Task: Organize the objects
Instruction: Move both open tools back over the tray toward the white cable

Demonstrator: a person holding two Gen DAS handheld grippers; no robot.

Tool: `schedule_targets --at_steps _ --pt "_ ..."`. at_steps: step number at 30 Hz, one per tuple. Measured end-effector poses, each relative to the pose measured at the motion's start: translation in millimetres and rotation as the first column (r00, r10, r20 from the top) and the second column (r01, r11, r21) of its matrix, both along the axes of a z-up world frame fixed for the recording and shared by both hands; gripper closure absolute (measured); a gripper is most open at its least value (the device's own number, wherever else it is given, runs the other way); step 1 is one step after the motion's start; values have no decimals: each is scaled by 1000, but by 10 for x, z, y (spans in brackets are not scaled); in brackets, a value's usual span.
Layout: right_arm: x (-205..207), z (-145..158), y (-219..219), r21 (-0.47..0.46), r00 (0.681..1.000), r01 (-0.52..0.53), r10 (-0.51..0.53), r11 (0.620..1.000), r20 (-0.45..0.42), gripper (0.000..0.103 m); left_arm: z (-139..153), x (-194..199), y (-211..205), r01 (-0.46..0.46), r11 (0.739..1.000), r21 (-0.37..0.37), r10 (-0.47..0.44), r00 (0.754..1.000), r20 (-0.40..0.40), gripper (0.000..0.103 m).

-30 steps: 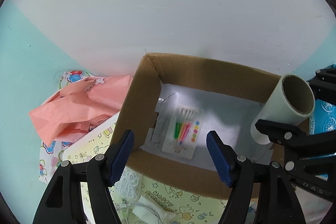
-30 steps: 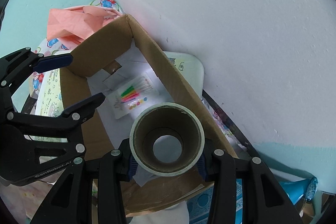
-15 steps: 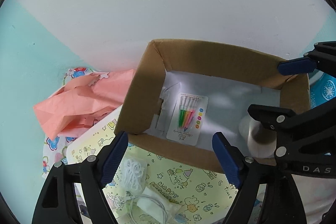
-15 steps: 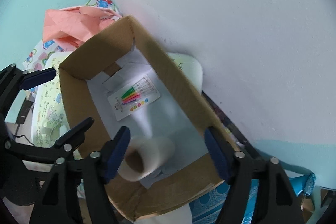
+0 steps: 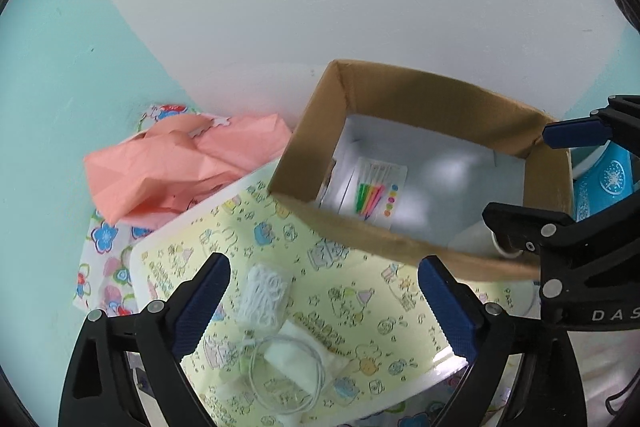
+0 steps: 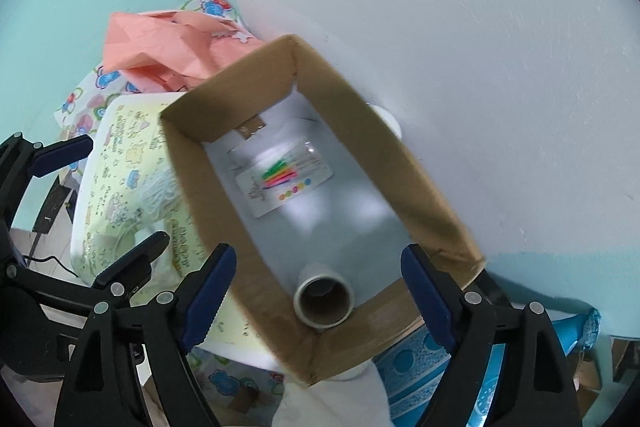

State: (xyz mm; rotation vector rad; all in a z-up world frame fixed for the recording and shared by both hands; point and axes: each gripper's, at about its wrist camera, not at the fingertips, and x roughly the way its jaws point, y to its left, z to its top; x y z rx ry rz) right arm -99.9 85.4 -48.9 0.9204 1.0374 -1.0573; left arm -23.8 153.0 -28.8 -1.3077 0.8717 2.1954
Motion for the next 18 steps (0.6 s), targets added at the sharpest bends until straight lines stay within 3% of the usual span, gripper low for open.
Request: schedule_targets --at_steps 7,14,18 --pt "250 71 251 6 997 -45 44 999 56 7 62 186 -327 -25 1000 -5 25 999 -23 3" --pt "591 134 506 -21 991 -124 125 992 39 0 56 315 -698 -51 999 -5 50 998 -28 2" --pt "781 104 616 7 982 -161 160 987 97 0 63 352 -930 -84 996 25 84 996 -16 0"
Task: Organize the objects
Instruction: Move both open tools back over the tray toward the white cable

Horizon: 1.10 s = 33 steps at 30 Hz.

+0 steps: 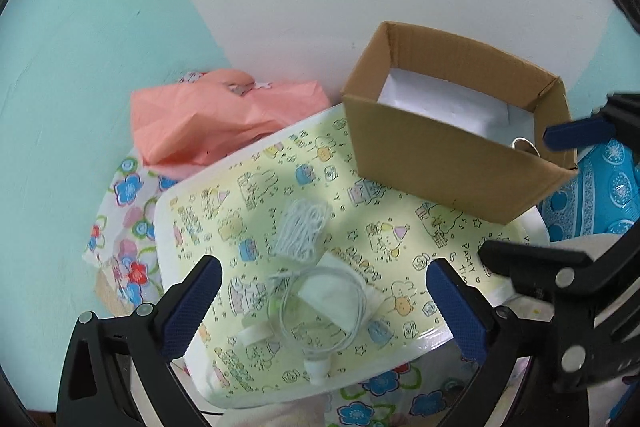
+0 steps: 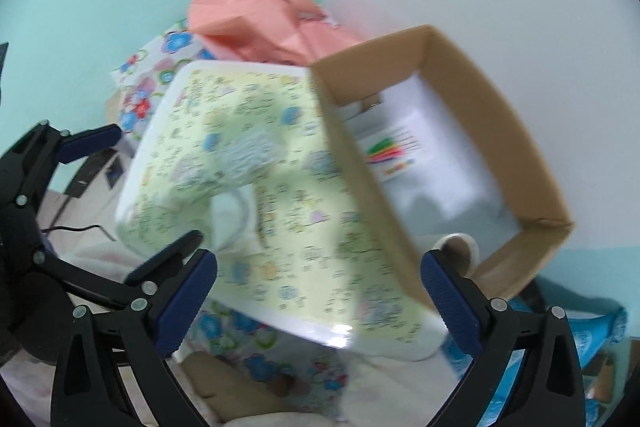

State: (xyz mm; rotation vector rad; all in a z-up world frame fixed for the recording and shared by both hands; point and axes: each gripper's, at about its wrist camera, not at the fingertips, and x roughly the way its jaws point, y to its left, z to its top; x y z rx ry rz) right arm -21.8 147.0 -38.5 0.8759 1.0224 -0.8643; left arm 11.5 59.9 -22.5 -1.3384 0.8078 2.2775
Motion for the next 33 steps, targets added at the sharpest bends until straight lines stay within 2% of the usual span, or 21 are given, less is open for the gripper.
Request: schedule_targets --at_steps 4,8,14,19,22,28,33 --pt "166 -33 63 25 1000 -5 4 1000 29 0 8 -12 -218 -44 998 33 43 999 33 0" --pt "327 -103 95 27 1000 -28 27 999 8 0 -64 -11 -407 -75 997 24 74 996 47 0" --pt "536 -246 155 12 998 -58 58 998 -18 0 -266 -39 -670 -116 991 63 109 989 104 0" --pt "670 -461 174 45 995 -87 89 995 -41 0 -458 -38 -810 -122 990 67 113 986 127 0" --pt "747 -581 171 22 991 -104 106 994 -84 0 -577 -65 -892 -137 989 57 128 982 136 0" --pt "838 -833 150 37 990 -110 113 993 -90 0 -796 -141 -1048 -167 985 47 158 976 152 0" --pt "920 -1026 83 -1 982 -119 117 993 -146 2 -966 -216 -1100 -176 984 33 169 974 151 0"
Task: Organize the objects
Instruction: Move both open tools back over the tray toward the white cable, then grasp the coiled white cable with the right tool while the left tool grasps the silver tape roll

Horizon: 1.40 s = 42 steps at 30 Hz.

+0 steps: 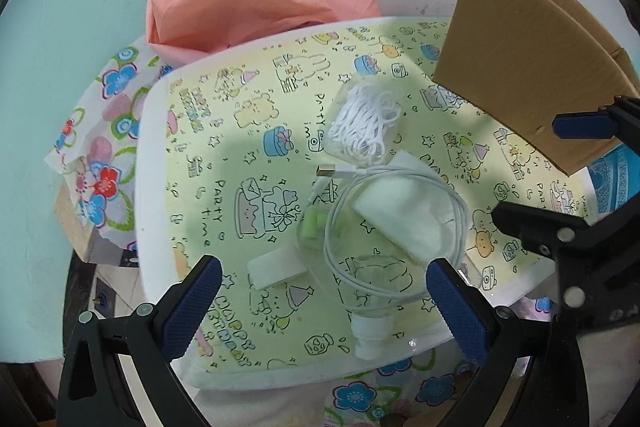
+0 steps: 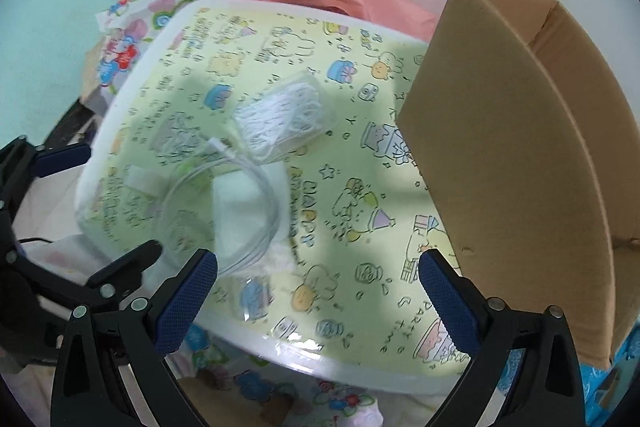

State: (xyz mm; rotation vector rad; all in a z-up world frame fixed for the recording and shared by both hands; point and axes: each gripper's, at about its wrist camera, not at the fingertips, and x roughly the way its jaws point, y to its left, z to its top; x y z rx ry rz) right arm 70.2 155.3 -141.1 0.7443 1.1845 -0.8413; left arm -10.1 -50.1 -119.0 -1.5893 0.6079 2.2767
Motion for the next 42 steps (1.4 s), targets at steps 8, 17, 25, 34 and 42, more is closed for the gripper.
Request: schedule_targets --at_steps 8,17,25,34,42 --pt "68 -297 -114 47 999 -6 9 999 -46 2 -196 -106 -109 -36 999 5 36 999 39 0" --pt "143 -457 -125 94 999 -29 31 995 -15 2 -319 -242 -368 -114 993 26 112 991 77 0" --pt "271 -508 -89 70 973 -222 226 973 -50 3 -373 -207 -470 -112 994 18 111 992 62 0" --pt "376 -579 30 37 950 -292 294 956 -104 53 -429 -239 -647 -158 985 66 151 983 100 0" --pt "370 -619 34 46 943 -318 321 947 -82 87 -472 -274 -583 -173 983 62 166 981 101 1"
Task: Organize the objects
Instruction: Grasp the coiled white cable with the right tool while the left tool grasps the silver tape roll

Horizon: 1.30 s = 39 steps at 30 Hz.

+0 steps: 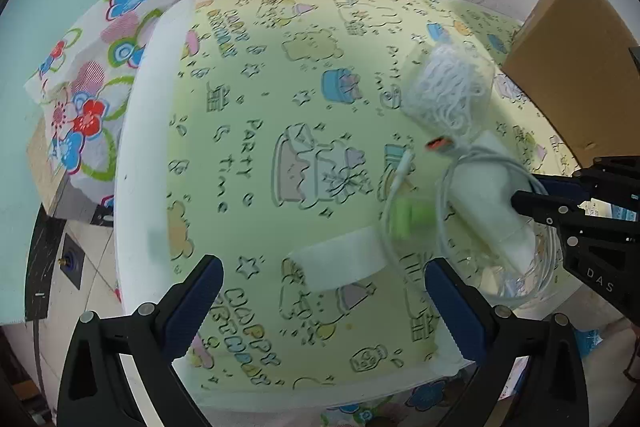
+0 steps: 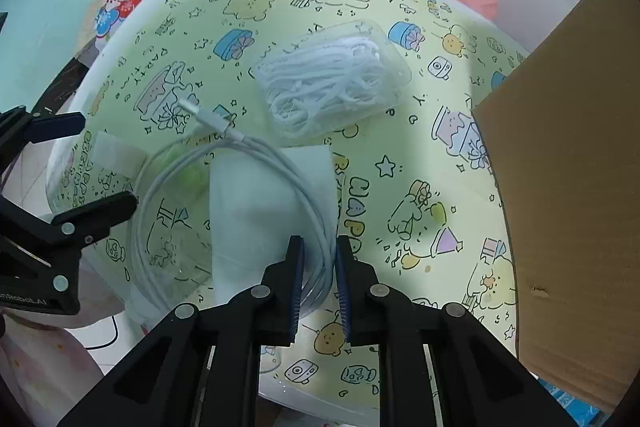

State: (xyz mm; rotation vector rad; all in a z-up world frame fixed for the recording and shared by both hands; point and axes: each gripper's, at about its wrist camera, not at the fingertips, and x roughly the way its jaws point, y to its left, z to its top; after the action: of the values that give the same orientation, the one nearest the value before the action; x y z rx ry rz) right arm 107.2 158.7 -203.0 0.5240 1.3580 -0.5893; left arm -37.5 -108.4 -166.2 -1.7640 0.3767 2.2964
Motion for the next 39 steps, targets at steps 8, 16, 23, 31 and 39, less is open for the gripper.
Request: schedule_targets --at_steps 8,16,23,31,39 --pt "-158 37 -136 50 995 77 -79 996 56 91 -85 -12 154 40 998 -38 -40 999 -8 17" --pt "-298 81 -337 47 984 157 -160 986 78 91 -74 -34 162 18 996 82 -19 1000 9 53" --pt "-378 176 -490 43 966 227 -230 973 118 91 -59 -42 203 13 996 88 -14 1000 19 62" --pt "-405 429 -479 27 961 221 -223 975 166 91 60 46 318 44 995 85 -43 999 -13 62" --pt "-455 625 -475 38 951 234 -237 971 201 91 115 154 375 60 997 55 -59 998 -20 62"
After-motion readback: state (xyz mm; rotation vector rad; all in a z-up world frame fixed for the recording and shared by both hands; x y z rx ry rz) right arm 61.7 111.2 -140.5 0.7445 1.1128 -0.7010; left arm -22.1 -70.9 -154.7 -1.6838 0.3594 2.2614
